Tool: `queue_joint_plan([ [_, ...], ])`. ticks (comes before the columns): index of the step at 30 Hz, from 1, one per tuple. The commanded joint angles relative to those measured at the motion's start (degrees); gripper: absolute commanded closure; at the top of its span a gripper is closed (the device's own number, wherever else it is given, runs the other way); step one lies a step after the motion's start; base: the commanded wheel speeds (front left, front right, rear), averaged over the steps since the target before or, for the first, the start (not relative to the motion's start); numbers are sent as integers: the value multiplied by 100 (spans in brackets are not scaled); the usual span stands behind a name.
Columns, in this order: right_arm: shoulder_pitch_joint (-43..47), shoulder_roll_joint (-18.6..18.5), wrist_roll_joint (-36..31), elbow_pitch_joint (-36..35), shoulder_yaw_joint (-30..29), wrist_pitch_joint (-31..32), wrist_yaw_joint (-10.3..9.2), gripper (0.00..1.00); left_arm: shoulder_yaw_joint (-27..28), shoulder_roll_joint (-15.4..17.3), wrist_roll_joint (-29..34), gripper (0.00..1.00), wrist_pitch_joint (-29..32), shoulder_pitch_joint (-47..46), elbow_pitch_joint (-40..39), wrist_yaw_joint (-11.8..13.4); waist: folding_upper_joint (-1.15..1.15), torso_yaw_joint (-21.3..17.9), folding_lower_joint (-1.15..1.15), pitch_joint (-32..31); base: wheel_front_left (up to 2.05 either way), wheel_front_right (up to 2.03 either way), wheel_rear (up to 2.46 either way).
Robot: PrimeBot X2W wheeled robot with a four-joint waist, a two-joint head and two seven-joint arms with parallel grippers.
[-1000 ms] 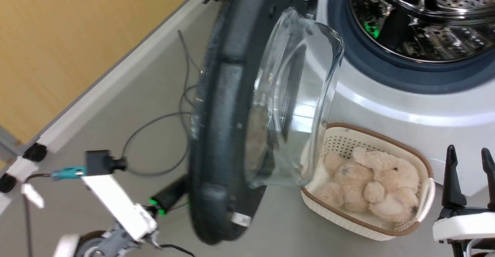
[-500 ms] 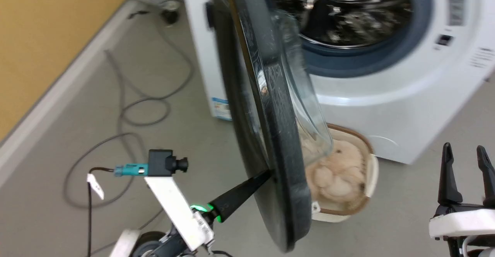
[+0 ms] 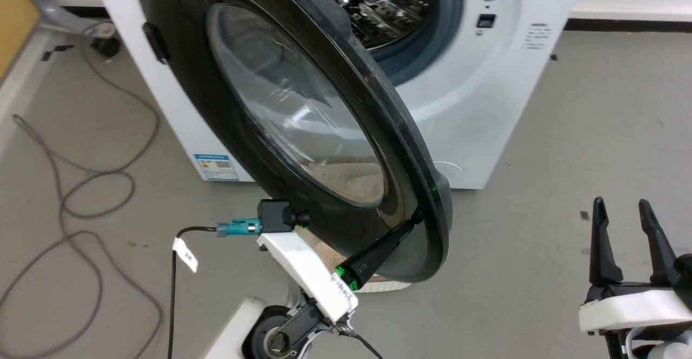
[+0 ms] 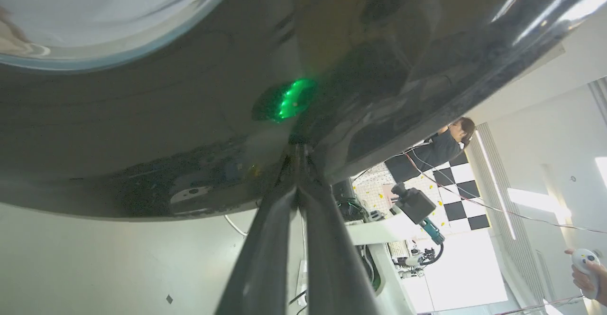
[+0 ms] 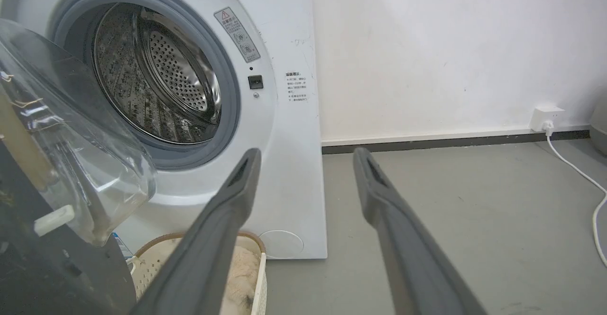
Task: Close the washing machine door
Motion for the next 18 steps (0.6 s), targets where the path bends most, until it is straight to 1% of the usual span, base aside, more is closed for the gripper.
queue_joint_plan([
  [1, -16, 6, 4, -30, 38, -25, 5, 0, -138, -42, -16, 100, -172, -171, 250, -25, 0, -98, 0, 22, 0, 0, 0],
  [5, -12, 6, -1, -25, 52, -25, 5, 0, -323, -73, -50, 100, -379, -280, 463, -25, 0, -138, 0, 3, 0, 0, 0],
  [8, 2, 6, -7, -10, 69, -25, 5, 0, -430, -13, 36, 100, -732, -348, 651, -25, 0, -161, 0, -57, 0, 0, 0],
  [11, 51, 6, -5, 7, 67, -25, 5, 0, -544, 69, 27, 100, -1061, -344, 621, -25, 0, -154, 0, -166, 0, 0, 0],
  [14, 103, 6, 41, -15, 34, -25, 5, 0, -639, 242, 99, 100, -1451, -309, 489, -25, 0, -115, 0, -273, 0, 0, 0],
  [18, 112, 6, 169, -48, -105, -25, 5, 0, -731, 615, 424, 100, -2133, -378, 324, -25, 0, -27, 0, -409, 0, 0, 0],
])
